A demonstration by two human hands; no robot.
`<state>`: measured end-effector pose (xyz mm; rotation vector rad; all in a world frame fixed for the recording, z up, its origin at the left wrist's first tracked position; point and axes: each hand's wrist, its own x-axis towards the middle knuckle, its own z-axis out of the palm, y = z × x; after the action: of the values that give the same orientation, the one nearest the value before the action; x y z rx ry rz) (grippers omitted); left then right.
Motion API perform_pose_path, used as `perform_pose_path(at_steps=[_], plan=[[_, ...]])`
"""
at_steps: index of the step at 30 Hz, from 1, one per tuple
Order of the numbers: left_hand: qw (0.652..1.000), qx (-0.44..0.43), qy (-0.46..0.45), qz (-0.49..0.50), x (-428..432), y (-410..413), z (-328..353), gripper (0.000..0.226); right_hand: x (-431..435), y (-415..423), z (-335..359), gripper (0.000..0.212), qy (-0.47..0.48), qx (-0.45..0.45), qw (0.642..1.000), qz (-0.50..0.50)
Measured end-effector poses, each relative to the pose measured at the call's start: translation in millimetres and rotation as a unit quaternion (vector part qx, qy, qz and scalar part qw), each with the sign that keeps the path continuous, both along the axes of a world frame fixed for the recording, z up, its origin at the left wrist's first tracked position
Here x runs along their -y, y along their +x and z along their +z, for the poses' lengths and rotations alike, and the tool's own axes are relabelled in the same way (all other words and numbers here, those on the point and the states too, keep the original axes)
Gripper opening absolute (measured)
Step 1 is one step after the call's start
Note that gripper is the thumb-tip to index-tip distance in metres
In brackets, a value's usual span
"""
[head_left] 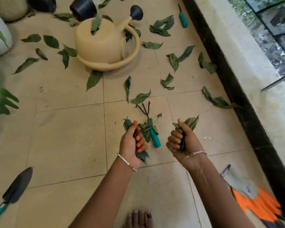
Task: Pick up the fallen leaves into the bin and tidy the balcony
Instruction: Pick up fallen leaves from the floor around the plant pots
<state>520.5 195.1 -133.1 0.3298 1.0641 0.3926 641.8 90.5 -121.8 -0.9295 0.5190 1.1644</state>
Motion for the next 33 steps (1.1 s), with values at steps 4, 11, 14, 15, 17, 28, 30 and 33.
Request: perform_pose_path(at_steps=[4,11,14,15,17,28,30,33], plan=[[0.997,0.074,-0.037,-0.006,-13,-1,53,0.034,-4,-1,47,0.035,0.039,-0.066,0.997,-0.013],[0.985,0.156,-0.071,0.002,-31,-34,169,0.036,-26,-12,152,0.035,0.121,-0.114,0.986,0.031],[0.982,0.171,-0.069,0.037,-36,-62,233,0.034,-37,-31,209,0.039,0.140,-0.141,0.979,0.037],[0.980,0.178,-0.069,0.056,-37,-73,252,0.033,-39,-39,230,0.039,0.143,-0.146,0.978,0.039],[0.974,0.193,-0.067,0.096,-39,-100,301,0.033,-42,-54,284,0.039,0.140,-0.134,0.980,0.051],[0.939,0.276,-0.051,0.200,29,-231,575,0.030,0,-136,578,0.035,0.219,-0.141,0.956,0.133],[0.931,0.300,-0.031,0.205,48,-246,619,0.029,15,-148,625,0.031,0.256,-0.139,0.944,0.155],[0.916,0.337,-0.009,0.218,85,-264,685,0.029,44,-165,699,0.032,0.291,-0.145,0.929,0.176]])
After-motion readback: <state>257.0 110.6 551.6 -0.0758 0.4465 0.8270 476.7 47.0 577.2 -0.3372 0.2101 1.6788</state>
